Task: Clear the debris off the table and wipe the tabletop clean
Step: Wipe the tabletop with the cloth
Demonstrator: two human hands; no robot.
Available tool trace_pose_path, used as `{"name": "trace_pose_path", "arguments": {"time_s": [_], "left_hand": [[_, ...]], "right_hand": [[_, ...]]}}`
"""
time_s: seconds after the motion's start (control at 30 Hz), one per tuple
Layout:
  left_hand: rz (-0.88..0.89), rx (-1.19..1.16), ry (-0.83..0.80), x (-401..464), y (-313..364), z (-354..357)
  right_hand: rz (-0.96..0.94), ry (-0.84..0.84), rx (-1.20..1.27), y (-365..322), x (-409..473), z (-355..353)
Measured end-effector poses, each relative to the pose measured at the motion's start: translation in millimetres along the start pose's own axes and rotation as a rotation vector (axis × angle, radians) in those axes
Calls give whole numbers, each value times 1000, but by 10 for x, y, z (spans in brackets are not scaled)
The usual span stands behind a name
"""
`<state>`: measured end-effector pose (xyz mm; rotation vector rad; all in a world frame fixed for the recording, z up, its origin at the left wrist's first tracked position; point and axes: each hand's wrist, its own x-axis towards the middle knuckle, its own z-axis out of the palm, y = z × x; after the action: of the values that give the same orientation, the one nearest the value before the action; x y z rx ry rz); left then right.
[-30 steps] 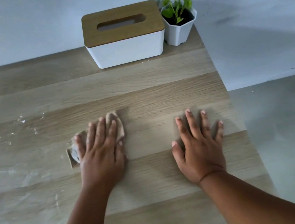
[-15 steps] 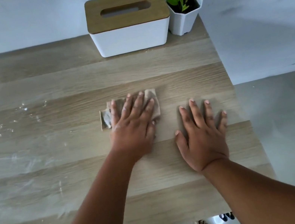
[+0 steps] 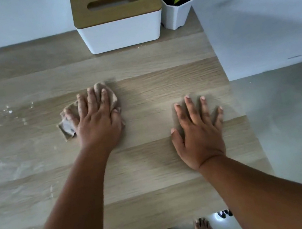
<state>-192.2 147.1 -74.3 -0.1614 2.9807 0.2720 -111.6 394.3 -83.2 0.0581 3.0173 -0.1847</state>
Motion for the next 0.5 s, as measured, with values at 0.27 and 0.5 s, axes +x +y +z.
{"name": "trace_pose_path", "arguments": {"time_s": [0.27, 0.5], "left_hand": [[388, 43, -6, -565, 332, 79], [385, 0, 41, -1118, -354, 72]], "right_hand": [[10, -6, -13, -19, 2, -17], [4, -8, -10, 9, 0, 6]]}}
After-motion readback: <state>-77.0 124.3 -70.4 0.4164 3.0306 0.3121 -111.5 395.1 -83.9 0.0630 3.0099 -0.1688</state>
